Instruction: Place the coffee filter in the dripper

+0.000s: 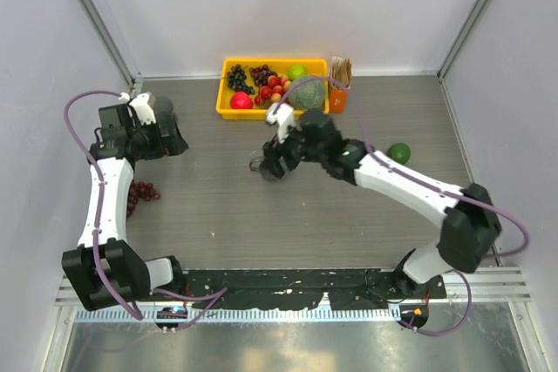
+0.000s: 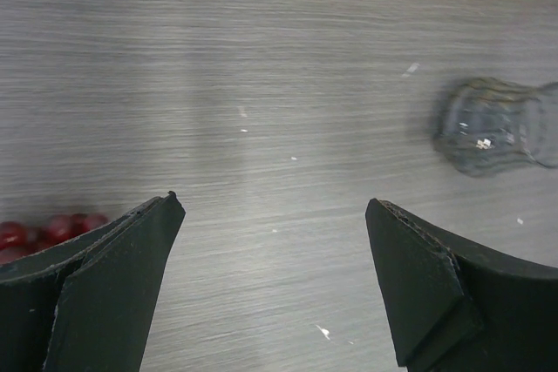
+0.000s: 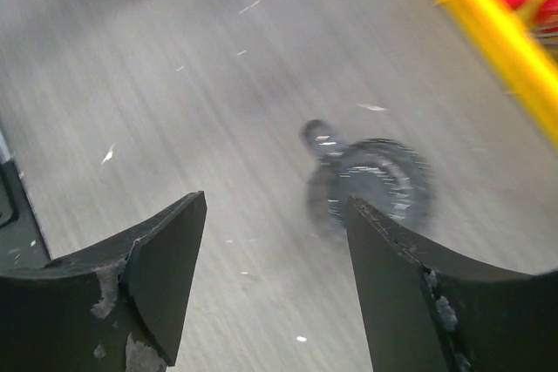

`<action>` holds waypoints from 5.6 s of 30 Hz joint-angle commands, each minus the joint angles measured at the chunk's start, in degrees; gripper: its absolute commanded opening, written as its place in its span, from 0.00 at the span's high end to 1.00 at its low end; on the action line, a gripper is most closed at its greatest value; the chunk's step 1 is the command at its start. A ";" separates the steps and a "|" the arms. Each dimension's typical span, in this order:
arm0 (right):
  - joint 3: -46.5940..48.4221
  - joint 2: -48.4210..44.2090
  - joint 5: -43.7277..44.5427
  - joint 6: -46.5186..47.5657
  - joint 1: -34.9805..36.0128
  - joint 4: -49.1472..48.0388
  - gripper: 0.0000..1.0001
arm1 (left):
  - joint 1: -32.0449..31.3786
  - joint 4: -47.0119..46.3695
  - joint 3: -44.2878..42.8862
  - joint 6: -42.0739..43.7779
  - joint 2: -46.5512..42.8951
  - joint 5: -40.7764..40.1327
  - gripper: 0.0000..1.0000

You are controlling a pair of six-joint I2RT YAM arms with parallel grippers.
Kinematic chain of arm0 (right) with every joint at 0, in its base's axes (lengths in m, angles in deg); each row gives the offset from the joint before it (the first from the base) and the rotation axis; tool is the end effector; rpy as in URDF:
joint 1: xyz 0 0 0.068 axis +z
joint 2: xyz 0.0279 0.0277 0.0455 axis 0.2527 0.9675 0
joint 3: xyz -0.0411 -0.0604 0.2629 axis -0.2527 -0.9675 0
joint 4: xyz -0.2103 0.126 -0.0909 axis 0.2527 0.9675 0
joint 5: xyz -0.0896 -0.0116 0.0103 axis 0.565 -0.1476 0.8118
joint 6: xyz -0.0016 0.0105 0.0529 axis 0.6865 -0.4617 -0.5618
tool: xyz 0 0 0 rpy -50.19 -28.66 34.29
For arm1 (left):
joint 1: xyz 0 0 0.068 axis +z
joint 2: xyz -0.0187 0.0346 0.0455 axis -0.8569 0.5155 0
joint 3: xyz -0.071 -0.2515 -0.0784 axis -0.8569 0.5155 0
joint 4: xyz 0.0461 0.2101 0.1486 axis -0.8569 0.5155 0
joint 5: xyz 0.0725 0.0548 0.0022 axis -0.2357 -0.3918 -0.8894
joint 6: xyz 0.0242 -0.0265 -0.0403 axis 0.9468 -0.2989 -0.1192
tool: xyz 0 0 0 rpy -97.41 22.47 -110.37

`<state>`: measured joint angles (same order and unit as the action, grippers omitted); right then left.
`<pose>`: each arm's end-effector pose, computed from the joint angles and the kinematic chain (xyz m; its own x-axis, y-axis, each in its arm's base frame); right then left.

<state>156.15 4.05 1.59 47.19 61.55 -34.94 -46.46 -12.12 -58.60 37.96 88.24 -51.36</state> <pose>0.2395 0.2688 0.2956 -0.2714 -0.3828 -0.8831 -0.8750 0.4802 0.0608 0.2572 0.0425 0.3164 -0.6902 -0.2023 -0.6948 0.0422 0.9472 -0.3178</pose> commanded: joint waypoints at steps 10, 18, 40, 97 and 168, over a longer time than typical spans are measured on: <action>-7.71 -18.23 -2.44 4.86 -18.78 15.14 0.04 | 1.20 -3.33 -17.36 5.82 19.99 -15.88 0.11; -11.93 -25.09 -3.40 5.66 -24.15 16.47 0.04 | 1.29 -1.58 -30.19 5.20 34.58 -17.38 0.20; -10.88 -22.11 -5.69 4.95 -26.44 16.12 0.04 | 2.60 6.16 -46.20 0.55 53.05 -15.88 0.48; -12.55 -26.33 -25.11 13.92 -39.88 24.38 0.04 | -27.36 48.23 -51.97 72.78 31.94 18.13 1.00; -13.25 -25.71 -27.14 13.83 -40.50 24.99 0.04 | -36.77 37.89 -49.81 51.78 40.75 7.14 0.86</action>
<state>143.23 -21.42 -24.35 60.70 21.27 -9.57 -82.92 26.98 -106.45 90.57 128.35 -45.32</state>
